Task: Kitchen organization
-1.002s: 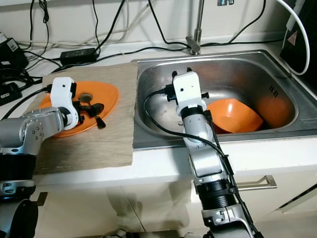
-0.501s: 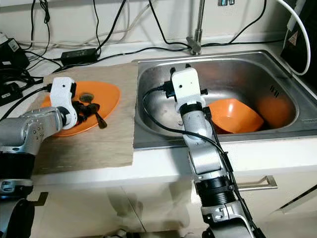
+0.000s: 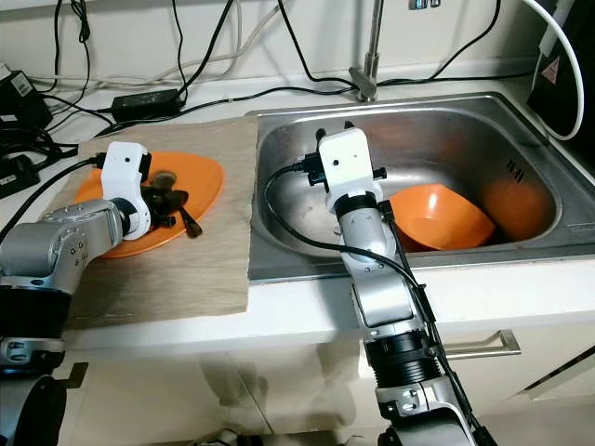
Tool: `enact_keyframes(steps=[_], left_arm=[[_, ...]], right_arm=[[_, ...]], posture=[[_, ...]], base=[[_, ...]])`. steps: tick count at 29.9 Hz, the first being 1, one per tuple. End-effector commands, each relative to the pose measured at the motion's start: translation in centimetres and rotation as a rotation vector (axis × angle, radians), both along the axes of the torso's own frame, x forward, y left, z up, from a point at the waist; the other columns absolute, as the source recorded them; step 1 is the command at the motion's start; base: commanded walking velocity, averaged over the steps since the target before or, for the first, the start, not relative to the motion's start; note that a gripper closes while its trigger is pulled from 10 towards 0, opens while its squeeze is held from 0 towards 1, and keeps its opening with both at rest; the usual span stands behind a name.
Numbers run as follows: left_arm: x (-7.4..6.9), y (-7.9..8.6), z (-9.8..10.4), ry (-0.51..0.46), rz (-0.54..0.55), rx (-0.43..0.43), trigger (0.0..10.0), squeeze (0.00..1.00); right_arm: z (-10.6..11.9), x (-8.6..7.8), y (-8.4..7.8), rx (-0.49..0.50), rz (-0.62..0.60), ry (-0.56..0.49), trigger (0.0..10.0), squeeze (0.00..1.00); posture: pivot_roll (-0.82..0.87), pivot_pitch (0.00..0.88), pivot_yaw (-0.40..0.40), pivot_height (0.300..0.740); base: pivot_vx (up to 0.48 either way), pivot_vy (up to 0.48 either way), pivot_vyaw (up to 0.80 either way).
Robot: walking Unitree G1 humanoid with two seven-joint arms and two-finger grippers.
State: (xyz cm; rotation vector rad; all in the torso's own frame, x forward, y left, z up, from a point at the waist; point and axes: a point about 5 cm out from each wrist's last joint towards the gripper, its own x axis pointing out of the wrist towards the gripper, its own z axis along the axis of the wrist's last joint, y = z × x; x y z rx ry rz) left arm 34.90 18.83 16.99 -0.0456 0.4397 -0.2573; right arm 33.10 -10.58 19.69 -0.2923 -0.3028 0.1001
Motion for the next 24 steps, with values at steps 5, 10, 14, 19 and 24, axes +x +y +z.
enact_keyframes(steps=[5,10,14,19,24], left_arm=[[0.5,0.7,2.5,-0.104,0.006,-0.013,0.0,0.0],[0.7,0.9,3.2,-0.13,0.015,-0.025,0.0,0.0],[0.7,0.6,3.8,-0.148,-0.012,0.003,0.0,0.0],[0.3,0.4,3.7,-0.103,0.001,0.013,10.0,1.0],[-0.4,0.4,3.5,-0.049,0.023,-0.024,10.0,1.0]], right_arm=[[0.1,0.2,0.3,0.007,0.011,0.014,10.0,0.0],[0.0,0.2,0.3,0.007,0.011,0.015,10.0,0.0],[0.0,0.2,0.3,0.01,0.012,0.019,10.0,0.0],[0.0,0.2,0.3,0.008,0.012,0.021,10.0,0.0],[-0.3,0.1,0.3,0.008,0.01,0.029,10.0,0.0]], posture=[[-0.07,0.0,0.102,0.74],[-0.06,0.0,0.101,0.74],[-0.07,0.0,0.103,0.74],[-0.07,0.0,0.107,0.74],[-0.06,0.0,0.11,0.74]], base=[[0.0,0.0,0.0],[0.0,0.0,0.0],[0.0,0.0,0.0],[0.0,0.0,0.0],[0.0,0.0,0.0]])
